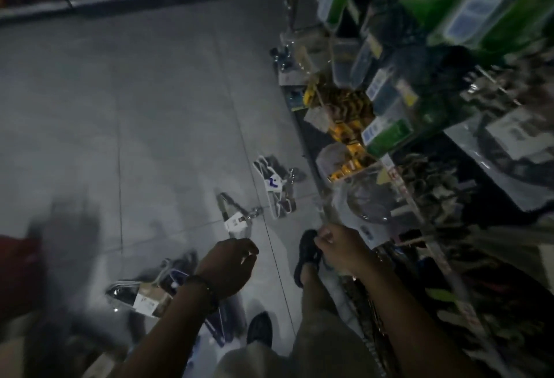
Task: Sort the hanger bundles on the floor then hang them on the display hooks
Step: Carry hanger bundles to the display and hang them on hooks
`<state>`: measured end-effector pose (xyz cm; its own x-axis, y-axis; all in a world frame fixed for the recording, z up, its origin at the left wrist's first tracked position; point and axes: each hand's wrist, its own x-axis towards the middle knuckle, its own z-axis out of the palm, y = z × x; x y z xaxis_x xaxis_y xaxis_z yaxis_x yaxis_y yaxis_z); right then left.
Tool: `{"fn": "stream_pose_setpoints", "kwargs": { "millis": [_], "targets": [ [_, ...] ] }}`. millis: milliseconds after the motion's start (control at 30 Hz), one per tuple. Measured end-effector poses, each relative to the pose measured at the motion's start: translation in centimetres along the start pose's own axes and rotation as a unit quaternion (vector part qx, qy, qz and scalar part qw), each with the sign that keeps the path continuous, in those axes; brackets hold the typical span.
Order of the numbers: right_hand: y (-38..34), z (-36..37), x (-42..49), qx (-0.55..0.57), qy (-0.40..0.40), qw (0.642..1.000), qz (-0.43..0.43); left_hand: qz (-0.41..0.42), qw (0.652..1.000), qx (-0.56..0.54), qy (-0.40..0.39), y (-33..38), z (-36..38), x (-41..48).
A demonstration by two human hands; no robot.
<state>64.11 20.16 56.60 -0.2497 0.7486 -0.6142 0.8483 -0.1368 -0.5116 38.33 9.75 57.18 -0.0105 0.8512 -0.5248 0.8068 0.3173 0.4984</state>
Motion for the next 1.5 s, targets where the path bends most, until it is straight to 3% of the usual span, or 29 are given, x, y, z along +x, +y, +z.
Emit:
{"fn": "stream_pose_setpoints", "kwargs": {
  "millis": [267, 400, 667, 867, 1033, 1267, 1400, 1500],
  "targets": [
    [0.5, -4.2, 25.2, -0.059, -0.101, 0.993, 0.009, -0.115, 0.991, -0.041, -0.051, -1.8, 1.8, 17.6],
    [0.4, -3.4, 38.7, -0.121, -0.098, 0.988, 0.003, -0.158, 0.983, -0.075, -0.051, -5.6, 3.3, 28.7],
    [2.7, 8.2, 61.6, -0.207, -0.124, 0.970, -0.016, -0.258, 0.944, -0.197, -0.056, -16.2, 13.6, 53.5],
    [7.6, 18.2, 75.9, -0.335, -0.122, 0.933, -0.051, -0.333, 0.899, -0.283, -0.021, -22.4, 25.2, 65.6],
    [9.9, 26.0, 82.8, -0.276, -0.081, 0.956, -0.056, -0.411, 0.840, -0.352, 0.032, -25.6, 31.8, 69.9],
    [11.7, 29.7, 86.8, -0.252, -0.054, 0.966, -0.030, -0.361, 0.889, -0.279, 0.024, -27.1, 35.1, 72.2],
    [11.5, 29.5, 88.0, -0.288, -0.043, 0.956, -0.031, -0.379, 0.828, -0.413, -0.019, -26.9, 35.6, 73.7],
    [11.1, 29.2, 87.9, -0.302, -0.065, 0.950, -0.051, -0.373, 0.845, -0.383, -0.009, -26.0, 36.3, 74.7]
  ]
}}
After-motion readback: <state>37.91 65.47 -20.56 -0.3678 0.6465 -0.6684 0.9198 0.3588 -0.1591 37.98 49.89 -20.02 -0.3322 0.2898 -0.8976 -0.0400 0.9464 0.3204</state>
